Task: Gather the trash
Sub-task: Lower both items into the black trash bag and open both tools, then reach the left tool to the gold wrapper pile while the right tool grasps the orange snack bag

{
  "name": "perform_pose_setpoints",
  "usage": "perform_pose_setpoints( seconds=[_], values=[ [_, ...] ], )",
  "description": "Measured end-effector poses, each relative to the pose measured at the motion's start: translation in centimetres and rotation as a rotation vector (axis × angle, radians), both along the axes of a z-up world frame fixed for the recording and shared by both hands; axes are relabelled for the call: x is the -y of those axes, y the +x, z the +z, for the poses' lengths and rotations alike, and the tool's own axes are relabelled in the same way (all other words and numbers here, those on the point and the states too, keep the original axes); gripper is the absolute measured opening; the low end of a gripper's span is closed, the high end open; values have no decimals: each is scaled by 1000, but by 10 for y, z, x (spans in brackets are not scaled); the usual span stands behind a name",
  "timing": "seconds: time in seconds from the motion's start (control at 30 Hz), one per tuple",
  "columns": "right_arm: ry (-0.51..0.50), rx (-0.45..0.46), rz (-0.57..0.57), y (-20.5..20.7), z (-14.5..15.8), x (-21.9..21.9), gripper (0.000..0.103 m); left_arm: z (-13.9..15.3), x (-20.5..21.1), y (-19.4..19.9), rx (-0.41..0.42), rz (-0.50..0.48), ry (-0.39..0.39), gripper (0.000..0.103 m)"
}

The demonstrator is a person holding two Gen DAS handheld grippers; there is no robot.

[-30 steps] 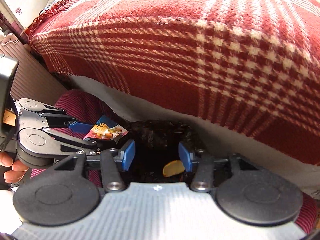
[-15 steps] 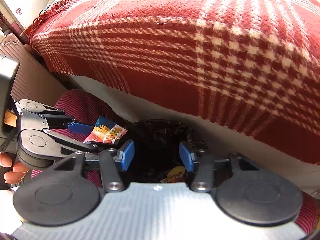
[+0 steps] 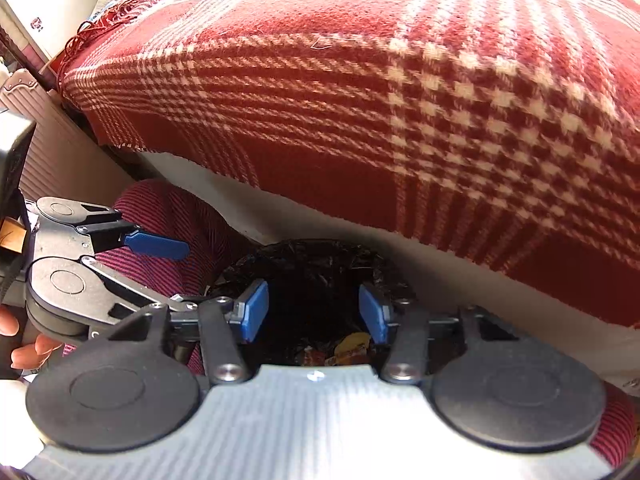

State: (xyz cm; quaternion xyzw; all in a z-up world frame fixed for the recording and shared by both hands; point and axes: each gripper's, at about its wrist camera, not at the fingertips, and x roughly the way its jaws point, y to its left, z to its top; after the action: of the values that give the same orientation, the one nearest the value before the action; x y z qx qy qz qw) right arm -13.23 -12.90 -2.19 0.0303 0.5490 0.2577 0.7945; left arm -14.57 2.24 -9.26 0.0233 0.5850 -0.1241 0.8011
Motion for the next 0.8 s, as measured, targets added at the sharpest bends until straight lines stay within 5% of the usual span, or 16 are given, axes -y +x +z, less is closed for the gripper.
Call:
perform_pose_setpoints(
  seconds=[0.4, 0.6, 0.8],
  values=[
    [33, 48, 37, -1, 24, 11, 69, 47, -12, -9, 81, -47, -62, 80],
    [131, 200, 96, -3, 85, 34, 78, 106, -25, -10, 220, -107, -125, 81],
    [147, 420, 17, 7, 140, 56, 89, 167, -31, 11, 431, -98, -179, 90]
  ],
)
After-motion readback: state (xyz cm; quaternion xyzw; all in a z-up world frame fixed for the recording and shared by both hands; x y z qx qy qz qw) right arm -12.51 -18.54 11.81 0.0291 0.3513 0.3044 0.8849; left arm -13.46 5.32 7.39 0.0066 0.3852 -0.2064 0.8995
